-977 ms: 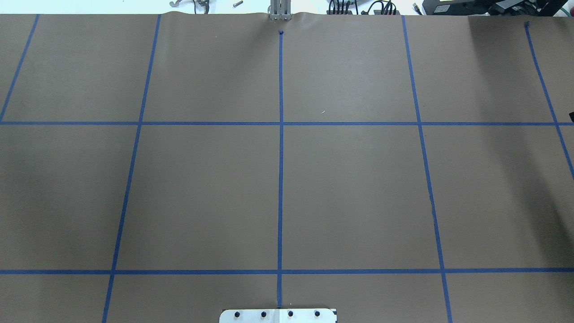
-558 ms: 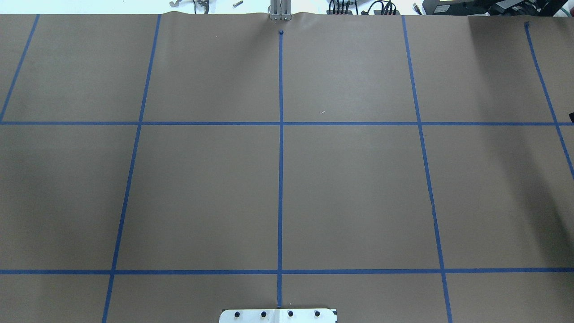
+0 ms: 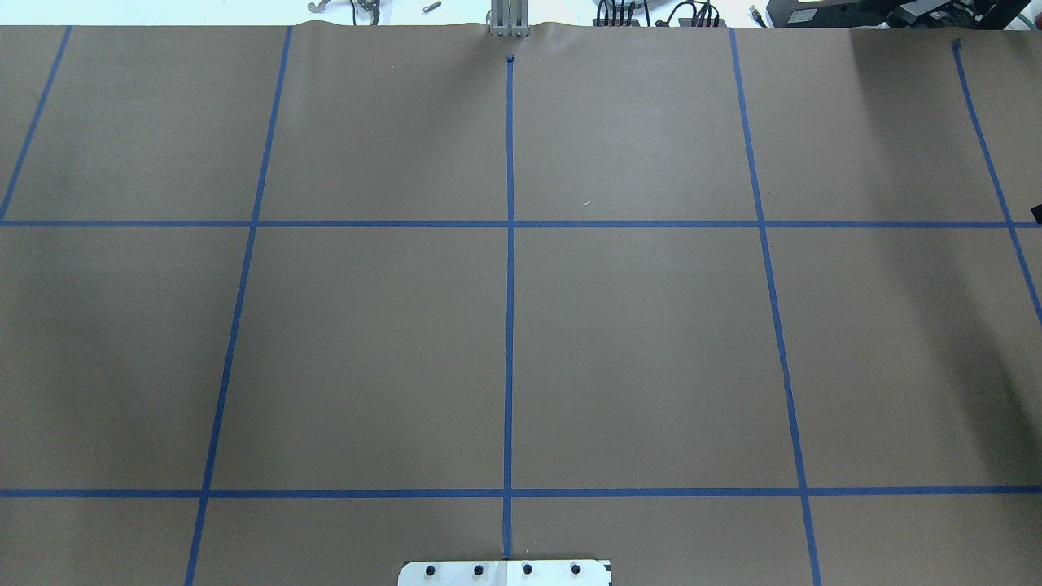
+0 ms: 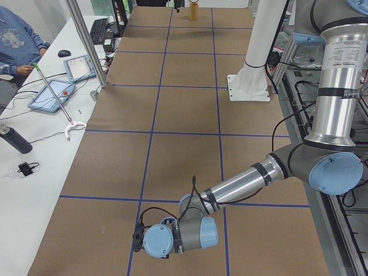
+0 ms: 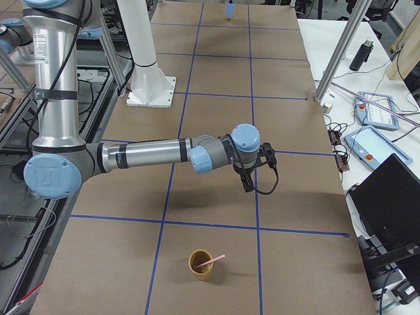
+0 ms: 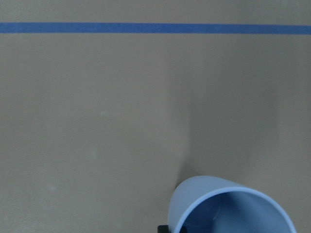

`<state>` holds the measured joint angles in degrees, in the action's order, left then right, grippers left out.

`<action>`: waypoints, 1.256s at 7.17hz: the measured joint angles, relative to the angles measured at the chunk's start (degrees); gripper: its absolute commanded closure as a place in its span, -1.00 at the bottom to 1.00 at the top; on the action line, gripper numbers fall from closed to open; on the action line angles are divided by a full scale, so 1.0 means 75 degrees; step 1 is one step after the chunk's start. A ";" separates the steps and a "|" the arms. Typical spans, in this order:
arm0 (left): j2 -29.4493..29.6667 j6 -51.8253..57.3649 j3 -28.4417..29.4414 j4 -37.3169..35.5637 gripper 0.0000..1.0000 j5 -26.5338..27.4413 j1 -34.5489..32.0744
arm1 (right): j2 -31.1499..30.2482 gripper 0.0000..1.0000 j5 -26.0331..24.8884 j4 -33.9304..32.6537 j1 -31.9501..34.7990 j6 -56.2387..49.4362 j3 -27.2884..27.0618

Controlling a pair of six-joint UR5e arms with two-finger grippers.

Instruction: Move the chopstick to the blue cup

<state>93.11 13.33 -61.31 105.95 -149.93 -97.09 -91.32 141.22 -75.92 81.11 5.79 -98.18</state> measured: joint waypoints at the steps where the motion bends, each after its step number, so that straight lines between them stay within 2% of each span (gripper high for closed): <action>1: -0.0033 -0.0037 -0.0738 -0.0861 1.00 -0.0691 -0.0006 | 0.0000 -1.00 0.0005 0.0005 -0.0014 0.0048 -0.0018; 2: -0.0034 -0.0292 -0.1480 -0.1542 1.00 -0.1116 0.0024 | 0.0000 -1.00 0.0010 0.0008 -0.0025 0.0092 -0.0041; 4: 0.0331 -0.2580 -0.2949 -0.1639 1.00 -0.1156 0.0723 | 0.0008 -1.00 0.0002 0.0010 -0.0030 0.0187 -0.0091; 6: 0.1143 -0.5913 -0.4490 -0.1468 1.00 -0.0020 0.2249 | 0.0009 -1.00 -0.0037 0.0015 -0.0024 0.0376 -0.0143; 7: 0.1799 -0.7616 -0.4922 -0.1451 1.00 0.0558 0.3195 | 0.0005 -1.00 -0.0078 0.0012 -0.0023 0.0407 -0.0156; 9: 0.3562 -1.0693 -0.5070 -0.1485 1.00 0.2173 0.5321 | -0.0002 -1.00 -0.0223 0.0010 -0.0014 0.0433 -0.0162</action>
<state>119.82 -66.87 -99.34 94.81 -133.64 -57.18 -91.34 139.54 -75.85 81.00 9.03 -99.39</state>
